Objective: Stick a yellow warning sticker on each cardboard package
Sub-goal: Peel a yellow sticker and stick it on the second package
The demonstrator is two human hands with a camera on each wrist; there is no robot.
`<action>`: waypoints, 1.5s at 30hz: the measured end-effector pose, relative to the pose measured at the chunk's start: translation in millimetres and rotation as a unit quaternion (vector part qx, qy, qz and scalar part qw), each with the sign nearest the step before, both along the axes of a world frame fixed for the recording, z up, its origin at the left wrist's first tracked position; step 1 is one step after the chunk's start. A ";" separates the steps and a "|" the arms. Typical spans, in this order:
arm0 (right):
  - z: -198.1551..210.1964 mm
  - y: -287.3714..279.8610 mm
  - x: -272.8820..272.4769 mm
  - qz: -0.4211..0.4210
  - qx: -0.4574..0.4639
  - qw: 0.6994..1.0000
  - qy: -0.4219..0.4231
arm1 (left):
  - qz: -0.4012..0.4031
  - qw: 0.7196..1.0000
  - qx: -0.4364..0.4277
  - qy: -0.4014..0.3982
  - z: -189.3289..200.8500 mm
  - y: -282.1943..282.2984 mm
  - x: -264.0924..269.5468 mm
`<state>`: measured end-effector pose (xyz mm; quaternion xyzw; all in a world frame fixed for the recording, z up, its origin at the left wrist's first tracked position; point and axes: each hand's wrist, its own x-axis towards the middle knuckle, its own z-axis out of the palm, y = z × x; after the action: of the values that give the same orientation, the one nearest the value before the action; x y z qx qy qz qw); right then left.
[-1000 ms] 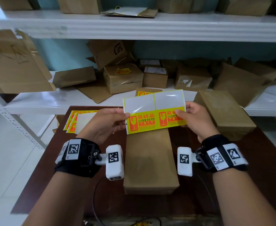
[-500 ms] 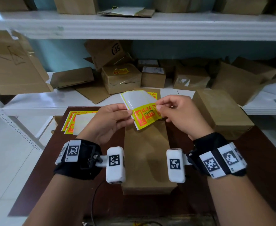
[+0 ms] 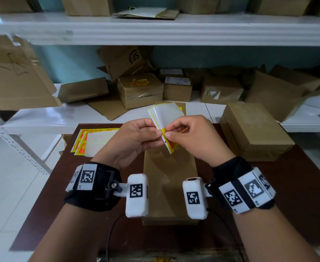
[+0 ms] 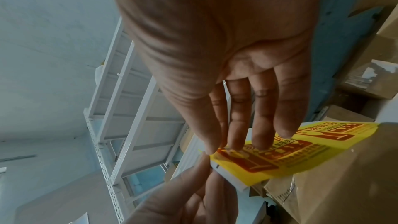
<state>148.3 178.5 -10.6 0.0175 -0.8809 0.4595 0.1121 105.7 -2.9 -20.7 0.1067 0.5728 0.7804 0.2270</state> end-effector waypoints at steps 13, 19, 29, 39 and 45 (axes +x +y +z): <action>-1.4 -0.2 -0.8 -0.004 -0.007 1.000 0.004 | 0.011 1.000 -0.009 -0.003 0.3 2.0 1.2; -2.8 -0.1 -1.7 -0.007 -0.004 1.000 -0.002 | 0.010 1.000 -0.025 0.003 1.4 1.9 2.4; -4.2 -1.2 -2.1 -0.014 0.002 1.000 -0.011 | 0.003 0.999 -0.047 0.010 -0.6 2.7 1.7; -1.9 -2.6 -0.9 -0.015 0.011 1.000 -0.013 | -0.001 0.998 -0.059 0.012 -0.2 2.3 1.5; -1.2 -3.1 -0.3 -0.015 0.014 1.000 -0.017 | 0.002 0.998 -0.063 0.010 -0.2 2.7 1.0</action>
<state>148.0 175.4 -11.8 -0.0017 -0.8894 0.4454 0.1032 106.7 -0.1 -21.0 0.0990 0.6234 0.7418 0.2264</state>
